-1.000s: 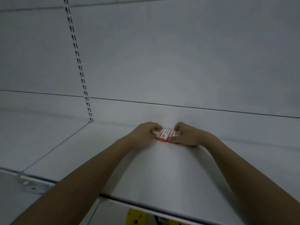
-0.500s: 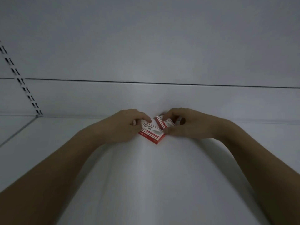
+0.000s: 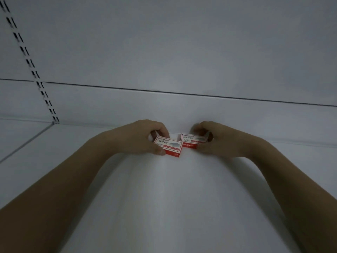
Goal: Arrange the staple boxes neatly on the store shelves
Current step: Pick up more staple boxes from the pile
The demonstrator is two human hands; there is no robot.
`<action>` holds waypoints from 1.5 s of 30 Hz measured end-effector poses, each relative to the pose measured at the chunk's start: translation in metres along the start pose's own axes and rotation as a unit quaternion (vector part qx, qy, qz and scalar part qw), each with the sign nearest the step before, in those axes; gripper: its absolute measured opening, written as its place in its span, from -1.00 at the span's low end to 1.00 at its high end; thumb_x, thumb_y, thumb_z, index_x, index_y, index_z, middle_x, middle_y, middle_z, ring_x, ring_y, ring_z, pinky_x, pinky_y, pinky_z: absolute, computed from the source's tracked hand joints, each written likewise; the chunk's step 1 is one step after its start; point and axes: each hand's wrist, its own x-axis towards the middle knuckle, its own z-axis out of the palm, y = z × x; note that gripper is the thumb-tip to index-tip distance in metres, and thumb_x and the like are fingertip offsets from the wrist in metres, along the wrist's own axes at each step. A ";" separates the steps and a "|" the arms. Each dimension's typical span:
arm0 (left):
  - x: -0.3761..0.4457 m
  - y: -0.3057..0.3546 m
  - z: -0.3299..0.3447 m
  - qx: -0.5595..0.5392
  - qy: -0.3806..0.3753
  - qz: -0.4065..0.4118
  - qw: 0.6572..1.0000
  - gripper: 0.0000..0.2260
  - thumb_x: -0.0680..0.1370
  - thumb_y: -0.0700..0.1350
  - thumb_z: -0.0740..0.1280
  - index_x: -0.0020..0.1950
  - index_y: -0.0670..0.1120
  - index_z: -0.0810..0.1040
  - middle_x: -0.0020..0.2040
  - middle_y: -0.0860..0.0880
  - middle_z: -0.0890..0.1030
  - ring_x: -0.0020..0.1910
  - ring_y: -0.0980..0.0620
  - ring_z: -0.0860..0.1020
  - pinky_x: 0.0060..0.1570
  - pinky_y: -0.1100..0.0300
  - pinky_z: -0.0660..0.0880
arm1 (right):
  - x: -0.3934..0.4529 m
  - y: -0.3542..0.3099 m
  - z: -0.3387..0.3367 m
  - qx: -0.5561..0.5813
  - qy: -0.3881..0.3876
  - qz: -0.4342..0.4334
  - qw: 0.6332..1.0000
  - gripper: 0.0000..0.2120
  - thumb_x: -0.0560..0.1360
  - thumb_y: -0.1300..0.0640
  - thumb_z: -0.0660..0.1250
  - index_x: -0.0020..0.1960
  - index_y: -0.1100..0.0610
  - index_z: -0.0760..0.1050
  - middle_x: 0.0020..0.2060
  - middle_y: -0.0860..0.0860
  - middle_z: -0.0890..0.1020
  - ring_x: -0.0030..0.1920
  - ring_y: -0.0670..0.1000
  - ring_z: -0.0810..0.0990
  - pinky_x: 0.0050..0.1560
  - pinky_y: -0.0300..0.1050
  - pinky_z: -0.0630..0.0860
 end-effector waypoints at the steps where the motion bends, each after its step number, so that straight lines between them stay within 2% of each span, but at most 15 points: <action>1: 0.000 -0.001 -0.001 -0.002 0.005 -0.003 1.000 -0.69 0.39 -0.01 0.52 0.09 0.08 0.56 -0.10 0.21 0.55 -0.15 0.35 0.46 -0.20 0.46 0.34 | 0.001 0.000 0.001 -0.012 0.002 -0.008 1.000 -0.52 0.44 -0.05 0.42 0.31 -0.01 0.41 0.14 -0.09 0.49 0.06 -0.10 0.48 0.12 -0.24 0.42; 3: 0.000 -0.003 -0.003 -0.015 0.018 -0.008 1.000 -0.71 0.38 -0.01 0.53 0.07 0.10 0.57 -0.09 0.19 0.59 -0.13 0.33 0.49 -0.21 0.44 0.37 | 0.001 0.000 0.002 -0.008 0.008 -0.023 1.000 -0.56 0.43 -0.04 0.44 0.27 -0.02 0.47 0.07 -0.12 0.49 -0.01 -0.14 0.49 0.01 -0.34 0.42; 5: 0.000 -0.005 -0.005 -0.045 0.031 -0.011 0.998 -0.73 0.38 -0.05 0.54 0.03 0.12 0.59 -0.07 0.14 0.64 -0.11 0.24 0.56 -0.19 0.31 0.47 | 0.002 0.001 0.004 0.006 0.024 -0.033 0.999 -0.65 0.43 -0.02 0.44 0.20 -0.06 0.52 0.02 -0.15 0.51 -0.05 -0.18 0.50 -0.10 -0.40 0.39; 10: -0.001 -0.006 -0.015 -0.096 0.139 0.020 0.985 -0.67 0.35 -0.23 0.55 0.03 0.02 0.59 -0.05 0.07 0.66 -0.20 0.11 0.62 -0.13 0.19 0.56 | 0.005 0.005 0.003 -0.005 0.102 -0.066 0.993 -0.61 0.40 -0.04 0.47 0.21 -0.04 0.56 0.02 -0.13 0.55 -0.02 -0.12 0.52 0.01 -0.26 0.44; 14: -0.001 0.003 -0.018 -0.098 0.296 0.054 0.949 -0.61 0.33 -0.30 0.54 0.06 0.01 0.55 0.01 0.07 0.59 -0.18 0.11 0.58 -0.16 0.28 0.56 | 0.003 0.004 -0.012 0.061 0.223 -0.116 0.966 -0.57 0.41 0.16 0.48 0.26 0.05 0.54 0.06 -0.06 0.53 -0.08 -0.09 0.56 0.00 -0.17 0.55; 16: -0.003 0.008 -0.020 -0.104 0.336 0.069 0.934 -0.60 0.33 -0.30 0.54 0.08 0.01 0.55 0.02 0.07 0.58 -0.15 0.07 0.60 -0.11 0.21 0.57 | 0.002 0.002 -0.016 0.115 0.268 -0.134 0.947 -0.55 0.41 0.28 0.46 0.28 0.08 0.53 0.07 -0.06 0.52 -0.10 -0.08 0.58 -0.07 -0.15 0.59; 18: -0.004 0.010 -0.022 -0.107 0.354 0.072 0.926 -0.61 0.34 -0.28 0.54 0.09 0.00 0.56 0.05 0.03 0.59 -0.13 0.03 0.61 -0.09 0.12 0.58 | 0.003 0.000 -0.015 0.115 0.298 -0.161 0.934 -0.54 0.40 0.31 0.45 0.28 0.08 0.53 0.08 -0.06 0.51 -0.04 -0.08 0.57 -0.01 -0.11 0.58; 21: -0.004 0.011 -0.020 -0.089 0.362 0.074 0.925 -0.62 0.35 -0.26 0.54 0.11 -0.03 0.57 0.06 0.02 0.58 -0.15 0.04 0.59 -0.11 0.10 0.58 | 0.004 -0.001 -0.010 0.089 0.320 -0.190 0.924 -0.53 0.40 0.32 0.44 0.29 0.10 0.51 0.10 -0.02 0.51 0.03 -0.09 0.53 0.07 -0.13 0.54; 26: 0.002 0.006 -0.014 -0.034 0.353 0.086 0.931 -0.60 0.36 -0.23 0.54 0.15 -0.06 0.56 0.08 0.04 0.56 -0.18 0.03 0.56 -0.18 0.21 0.55 | 0.007 -0.001 0.001 0.079 0.320 -0.210 0.921 -0.54 0.42 0.31 0.44 0.29 0.13 0.51 0.11 0.02 0.51 0.04 -0.08 0.52 0.04 -0.26 0.51; 31: 0.007 -0.002 -0.006 -0.023 0.328 0.105 0.939 -0.62 0.34 -0.10 0.49 0.13 -0.10 0.57 0.03 0.04 0.57 -0.14 0.28 0.49 -0.17 0.41 0.42 | 0.011 0.000 0.010 0.046 0.336 -0.199 0.919 -0.54 0.42 0.31 0.44 0.30 0.13 0.50 0.14 0.06 0.47 0.06 -0.12 0.47 0.08 -0.37 0.46; 34: 0.009 -0.002 -0.006 -0.044 0.317 0.112 0.941 -0.62 0.35 -0.18 0.52 0.13 -0.13 0.57 0.02 0.06 0.55 -0.11 0.34 0.46 -0.11 0.50 0.34 | 0.011 0.000 0.010 0.052 0.362 -0.170 0.915 -0.50 0.40 0.36 0.43 0.30 0.11 0.50 0.13 0.05 0.47 0.05 -0.15 0.45 0.07 -0.46 0.41; 37: 0.007 0.003 -0.006 -0.059 0.318 0.118 0.939 -0.62 0.33 -0.23 0.53 0.12 -0.15 0.58 0.00 0.02 0.55 -0.16 0.25 0.43 -0.11 0.50 0.33 | 0.000 -0.007 0.007 0.074 0.351 -0.126 0.925 -0.49 0.41 0.36 0.43 0.31 0.07 0.49 0.11 -0.01 0.48 0.03 -0.13 0.49 0.06 -0.34 0.49; 40: 0.004 0.012 -0.005 -0.107 0.307 0.106 0.940 -0.63 0.34 -0.26 0.53 0.11 -0.13 0.58 0.02 0.00 0.56 -0.22 0.26 0.46 -0.18 0.52 0.35 | -0.019 -0.014 0.001 0.067 0.345 -0.079 0.933 -0.54 0.43 0.31 0.44 0.28 0.04 0.51 0.09 -0.03 0.51 0.01 -0.10 0.53 0.05 -0.29 0.51; 43: 0.001 0.023 -0.003 -0.154 0.279 0.107 0.942 -0.65 0.36 -0.27 0.52 0.11 -0.12 0.59 0.02 0.03 0.55 -0.26 0.40 0.47 -0.24 0.53 0.34 | -0.049 -0.022 0.001 0.066 0.343 -0.030 0.937 -0.57 0.43 0.29 0.45 0.26 0.04 0.53 0.04 -0.08 0.51 -0.03 -0.12 0.55 -0.02 -0.42 0.45; 45: -0.001 0.031 0.000 -0.182 0.258 0.111 0.942 -0.66 0.37 -0.24 0.52 0.11 -0.08 0.59 0.01 0.06 0.55 -0.30 0.37 0.47 -0.24 0.50 0.34 | -0.075 -0.024 0.006 0.067 0.355 0.009 0.932 -0.57 0.43 0.30 0.45 0.25 0.04 0.53 0.03 -0.08 0.51 -0.05 -0.18 0.54 -0.08 -0.51 0.41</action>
